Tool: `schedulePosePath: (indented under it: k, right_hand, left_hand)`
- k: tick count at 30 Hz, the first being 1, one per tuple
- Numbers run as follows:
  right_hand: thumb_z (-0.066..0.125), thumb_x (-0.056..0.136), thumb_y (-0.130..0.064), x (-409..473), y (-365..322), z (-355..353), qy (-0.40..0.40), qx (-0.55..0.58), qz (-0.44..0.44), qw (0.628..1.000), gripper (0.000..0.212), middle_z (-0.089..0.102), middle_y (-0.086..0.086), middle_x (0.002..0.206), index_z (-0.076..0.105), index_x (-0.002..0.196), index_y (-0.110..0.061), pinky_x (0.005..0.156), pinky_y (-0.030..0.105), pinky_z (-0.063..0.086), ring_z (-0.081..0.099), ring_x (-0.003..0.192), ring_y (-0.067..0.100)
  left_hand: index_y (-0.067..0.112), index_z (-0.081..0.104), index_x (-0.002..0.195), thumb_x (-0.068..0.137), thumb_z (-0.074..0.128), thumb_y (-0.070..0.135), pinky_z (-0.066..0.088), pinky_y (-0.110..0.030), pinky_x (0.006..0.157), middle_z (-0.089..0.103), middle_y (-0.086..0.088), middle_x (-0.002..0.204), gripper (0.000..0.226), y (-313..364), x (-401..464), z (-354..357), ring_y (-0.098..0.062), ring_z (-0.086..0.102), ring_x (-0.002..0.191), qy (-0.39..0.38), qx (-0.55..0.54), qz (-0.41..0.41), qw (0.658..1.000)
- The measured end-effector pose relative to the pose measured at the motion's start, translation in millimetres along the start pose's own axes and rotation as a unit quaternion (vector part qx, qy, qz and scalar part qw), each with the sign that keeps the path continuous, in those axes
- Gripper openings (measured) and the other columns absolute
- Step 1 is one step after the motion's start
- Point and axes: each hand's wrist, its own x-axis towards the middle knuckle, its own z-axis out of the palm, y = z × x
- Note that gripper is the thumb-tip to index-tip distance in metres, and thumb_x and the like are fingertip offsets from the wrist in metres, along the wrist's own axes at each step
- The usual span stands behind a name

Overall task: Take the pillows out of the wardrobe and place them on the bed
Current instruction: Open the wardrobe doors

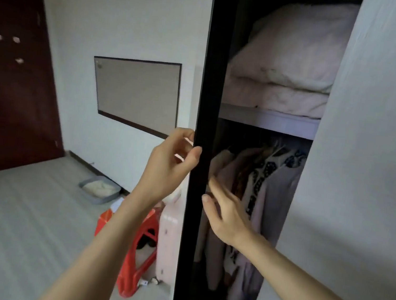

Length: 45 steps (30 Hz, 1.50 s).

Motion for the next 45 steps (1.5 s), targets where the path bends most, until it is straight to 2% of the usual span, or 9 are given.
schedulePosePath:
  k: [3,11,19,22,25,27,33,42,45]
  right_hand:
    - [0.035,0.093,-0.036,19.4,-10.3,36.1,-0.02,-0.013,-0.032,0.999,0.058,0.019,-0.003,0.154,0.019,0.145,-0.017,0.115,0.016,0.012,0.011,0.141,-0.003]
    - [0.032,0.095,-0.039,80.4,-48.2,109.6,-0.138,-0.088,-0.054,0.985,0.059,-0.006,-0.008,0.157,0.004,0.146,-0.035,0.115,0.033,0.02,-0.002,0.145,0.012]
    - [0.035,0.097,-0.026,117.8,-67.7,138.0,-0.213,-0.153,-0.061,0.963,0.057,0.001,-0.002,0.159,0.009,0.148,-0.029,0.116,0.029,0.005,-0.005,0.146,0.018]
    - [0.036,0.097,-0.022,117.2,-65.3,133.1,-0.21,-0.128,-0.046,0.968,0.052,0.019,-0.001,0.156,0.019,0.147,-0.024,0.115,0.03,0.016,0.006,0.145,0.015]
    - [0.04,0.095,-0.019,103.5,-53.1,117.1,-0.158,-0.095,-0.016,0.983,0.04,0.047,0.001,0.142,0.045,0.135,-0.018,0.106,0.028,0.032,0.035,0.135,0.015]
    - [0.043,0.09,-0.021,90.2,-40.1,101.1,-0.091,-0.113,-0.008,0.989,0.032,0.064,0.002,0.121,0.062,0.116,-0.016,0.093,0.031,0.045,0.054,0.117,0.02]
    - [0.031,0.08,-0.041,47.8,3.6,21.2,0.015,-0.208,0.066,0.976,0.043,0.065,0.01,0.071,0.062,0.071,-0.012,0.055,0.031,0.04,0.06,0.068,0.033]
    - [0.048,0.083,-0.017,6.6,64.1,-144.2,0.085,-0.42,0.179,0.885,0.02,0.065,0.009,0.064,0.064,0.074,-0.009,0.056,0.025,0.035,0.061,0.06,0.03]
    - [0.04,0.08,-0.02,-3.2,75.8,-190.5,0.12,-0.481,0.153,0.855,0.029,0.068,0.007,0.076,0.067,0.084,-0.01,0.065,0.032,0.049,0.063,0.076,0.028]
  left_hand:
    - [0.024,0.053,0.105,0.086,0.049,0.025,0.052,-0.022,0.069,0.062,0.012,0.087,0.019,-10.9,-9.4,-42.5,-0.002,0.06,0.08,0.037,0.033,-0.018,0.999]
    - [0.023,0.033,0.141,0.095,0.041,0.018,0.032,-0.034,0.11,0.047,0.004,0.14,0.046,-54.7,-20.7,-116.2,-0.006,0.043,0.127,0.108,-0.006,-0.135,0.985]
    - [0.019,0.018,0.146,0.097,0.04,0.014,0.021,-0.022,0.109,0.029,0.001,0.151,0.054,-93.0,1.6,-152.8,-0.01,0.027,0.136,0.14,0.05,-0.198,0.969]
    - [0.02,0.02,0.145,0.095,0.043,0.014,0.021,-0.011,0.106,0.033,-0.002,0.148,0.056,-94.8,-3.0,-147.7,-0.016,0.035,0.133,0.168,0.104,-0.178,0.964]
    - [0.015,0.033,0.14,0.092,0.045,0.017,0.032,-0.034,0.109,0.037,-0.006,0.142,0.05,-84.5,-17.5,-127.8,-0.02,0.037,0.13,0.239,0.183,-0.131,0.945]
    - [0.013,0.048,0.128,0.087,0.045,0.022,0.03,-0.032,0.105,0.047,-0.009,0.133,0.043,-74.5,-28.6,-108.1,-0.022,0.041,0.124,0.256,0.277,-0.043,0.925]
    - [0.015,0.061,0.099,0.085,0.045,0.02,0.043,-0.025,0.077,0.06,0.003,0.103,0.022,-69.2,-23.4,-34.3,-0.004,0.052,0.09,0.073,0.193,-0.047,0.977]
    - [0.013,0.061,0.103,0.086,0.046,0.018,0.048,-0.029,0.079,0.064,-0.003,0.104,0.022,-48.4,71.5,138.8,-0.019,0.06,0.086,-0.14,0.058,-0.062,0.987]
    - [0.012,0.056,0.118,0.092,0.048,0.016,0.043,-0.023,0.081,0.063,-0.005,0.116,0.028,-38.3,99.8,189.3,-0.021,0.06,0.096,-0.194,0.036,-0.056,0.979]
